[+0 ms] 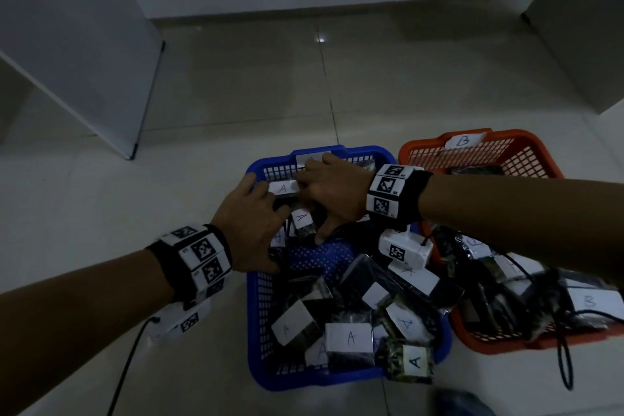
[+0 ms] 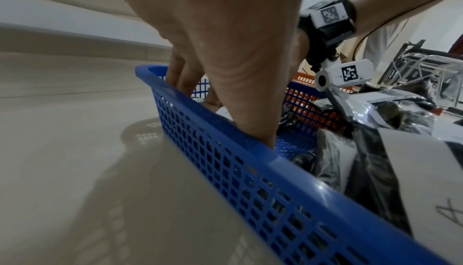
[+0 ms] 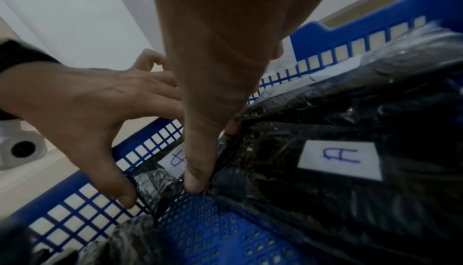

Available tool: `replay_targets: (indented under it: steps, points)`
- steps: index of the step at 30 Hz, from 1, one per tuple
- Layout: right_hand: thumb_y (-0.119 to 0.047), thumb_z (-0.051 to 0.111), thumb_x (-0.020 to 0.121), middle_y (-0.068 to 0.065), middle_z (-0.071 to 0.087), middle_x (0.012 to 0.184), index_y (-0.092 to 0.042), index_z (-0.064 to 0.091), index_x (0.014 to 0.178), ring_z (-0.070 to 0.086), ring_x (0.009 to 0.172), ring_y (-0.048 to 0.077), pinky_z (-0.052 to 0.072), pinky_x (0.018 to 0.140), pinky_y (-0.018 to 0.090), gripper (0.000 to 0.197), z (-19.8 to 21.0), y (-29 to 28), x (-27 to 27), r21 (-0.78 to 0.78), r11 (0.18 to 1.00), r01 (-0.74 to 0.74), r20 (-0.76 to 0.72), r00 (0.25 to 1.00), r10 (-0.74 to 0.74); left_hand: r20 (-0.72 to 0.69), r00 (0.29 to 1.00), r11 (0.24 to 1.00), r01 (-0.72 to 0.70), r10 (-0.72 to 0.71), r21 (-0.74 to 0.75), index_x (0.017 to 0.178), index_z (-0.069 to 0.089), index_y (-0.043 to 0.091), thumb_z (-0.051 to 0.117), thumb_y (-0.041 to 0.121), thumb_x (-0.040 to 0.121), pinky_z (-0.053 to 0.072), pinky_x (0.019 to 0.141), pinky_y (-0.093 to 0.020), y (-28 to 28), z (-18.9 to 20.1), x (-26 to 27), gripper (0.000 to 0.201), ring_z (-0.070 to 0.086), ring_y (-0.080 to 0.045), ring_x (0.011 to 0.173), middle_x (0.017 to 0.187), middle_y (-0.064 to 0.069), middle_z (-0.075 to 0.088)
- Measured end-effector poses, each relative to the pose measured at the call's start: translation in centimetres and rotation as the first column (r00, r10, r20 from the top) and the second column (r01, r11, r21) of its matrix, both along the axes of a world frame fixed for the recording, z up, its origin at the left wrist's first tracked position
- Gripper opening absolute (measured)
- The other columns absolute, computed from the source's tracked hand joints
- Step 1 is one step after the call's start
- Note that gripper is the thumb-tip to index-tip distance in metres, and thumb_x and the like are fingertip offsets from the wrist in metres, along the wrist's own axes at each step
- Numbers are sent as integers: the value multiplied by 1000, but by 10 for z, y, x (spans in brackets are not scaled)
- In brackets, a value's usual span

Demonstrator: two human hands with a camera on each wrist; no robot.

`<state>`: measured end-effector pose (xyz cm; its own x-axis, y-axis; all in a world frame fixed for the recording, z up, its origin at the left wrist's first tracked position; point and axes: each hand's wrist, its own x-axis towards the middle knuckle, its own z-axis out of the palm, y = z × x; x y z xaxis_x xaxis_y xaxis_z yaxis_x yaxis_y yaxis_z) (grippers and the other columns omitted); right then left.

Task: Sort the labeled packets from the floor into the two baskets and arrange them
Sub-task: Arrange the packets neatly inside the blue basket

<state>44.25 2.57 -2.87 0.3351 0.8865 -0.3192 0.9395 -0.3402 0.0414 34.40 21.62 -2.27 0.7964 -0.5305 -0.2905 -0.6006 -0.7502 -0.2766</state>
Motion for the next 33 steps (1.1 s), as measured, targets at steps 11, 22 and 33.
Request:
replay_targets:
  steps: [11,22,33]
  points:
    - [-73,64,77,-3,55,108,-23,68,96,51,98,16,45,81,39,54,13,-4,5,118,983,140,-156,980,-120,-10,1000,999,-22,22,29,111,63,17,39,93,57,19,106,-49,2,18,-4,96,53,-28,95,98,-4,65]
    - [-29,62,96,-1,67,115,-26,73,113,61,102,18,51,85,39,21,51,-91,36,148,940,308,-199,940,-277,138,974,975,-159,181,-156,101,58,20,37,96,61,30,89,-45,23,52,0,88,56,-24,76,82,0,64]
    - [-32,65,96,-3,71,99,-16,71,103,67,88,11,56,84,36,18,67,-74,12,322,766,556,-568,761,-313,162,948,911,-201,273,-361,90,45,28,36,98,59,31,83,-43,-8,65,10,77,54,-17,74,78,12,57]
